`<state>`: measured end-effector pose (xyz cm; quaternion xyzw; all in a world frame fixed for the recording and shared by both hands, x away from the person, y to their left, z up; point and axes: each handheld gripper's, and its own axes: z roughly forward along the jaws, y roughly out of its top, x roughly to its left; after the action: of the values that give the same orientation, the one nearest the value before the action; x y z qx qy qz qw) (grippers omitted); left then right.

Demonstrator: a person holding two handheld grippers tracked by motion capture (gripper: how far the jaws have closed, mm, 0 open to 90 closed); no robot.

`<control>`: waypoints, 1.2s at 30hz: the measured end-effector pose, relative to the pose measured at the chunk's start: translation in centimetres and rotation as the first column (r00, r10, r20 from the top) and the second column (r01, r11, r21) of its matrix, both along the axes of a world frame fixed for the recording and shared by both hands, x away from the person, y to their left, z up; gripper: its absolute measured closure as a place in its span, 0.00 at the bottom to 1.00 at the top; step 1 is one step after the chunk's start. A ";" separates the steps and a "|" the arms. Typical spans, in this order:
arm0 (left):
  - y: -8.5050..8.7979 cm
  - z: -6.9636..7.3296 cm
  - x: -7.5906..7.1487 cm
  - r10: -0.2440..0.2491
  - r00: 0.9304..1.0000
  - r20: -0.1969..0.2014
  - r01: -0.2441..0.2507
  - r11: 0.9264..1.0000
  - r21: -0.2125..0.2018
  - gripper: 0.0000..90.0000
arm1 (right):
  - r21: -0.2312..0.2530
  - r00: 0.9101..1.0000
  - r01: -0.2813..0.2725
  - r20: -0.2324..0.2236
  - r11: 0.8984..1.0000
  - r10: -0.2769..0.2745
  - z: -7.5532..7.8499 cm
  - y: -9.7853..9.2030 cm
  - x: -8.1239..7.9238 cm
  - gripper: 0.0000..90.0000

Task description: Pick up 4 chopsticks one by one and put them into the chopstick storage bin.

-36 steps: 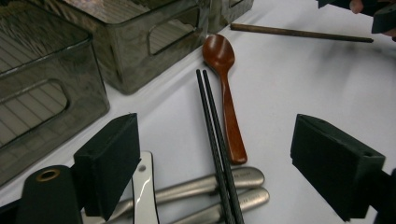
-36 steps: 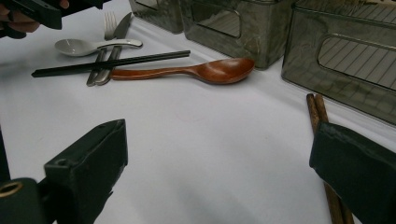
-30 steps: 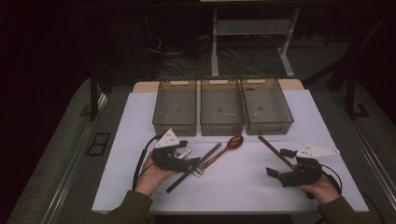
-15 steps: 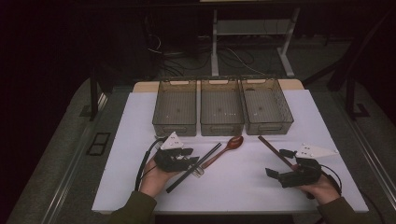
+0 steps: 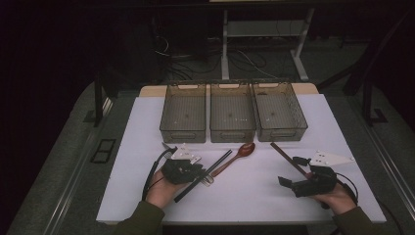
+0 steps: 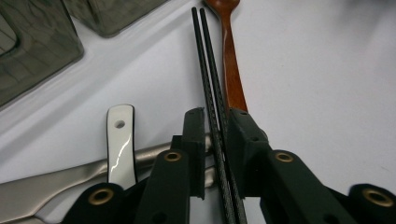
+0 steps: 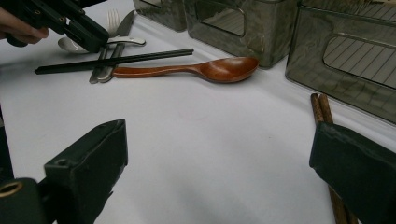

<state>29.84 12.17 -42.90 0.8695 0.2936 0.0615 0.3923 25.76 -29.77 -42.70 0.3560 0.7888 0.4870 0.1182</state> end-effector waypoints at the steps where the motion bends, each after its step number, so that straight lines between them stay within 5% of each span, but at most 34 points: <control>1: 0.0 0.0 0.0 0.000 1.000 0.000 0.000 1.000 0.000 0.86 | 0.000 1.000 0.000 0.001 1.000 0.000 0.0 0.0 0.0 0.04; 36: -0.2 -0.8 0.2 0.000 0.999 -0.033 0.001 0.999 0.039 0.89 | -0.002 1.000 -0.002 0.002 1.000 0.002 0.0 0.0 0.0 0.04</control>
<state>29.99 11.96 -43.74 0.8780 0.2984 0.0529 0.3705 25.76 -29.72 -42.70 0.3546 0.7895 0.4866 0.1191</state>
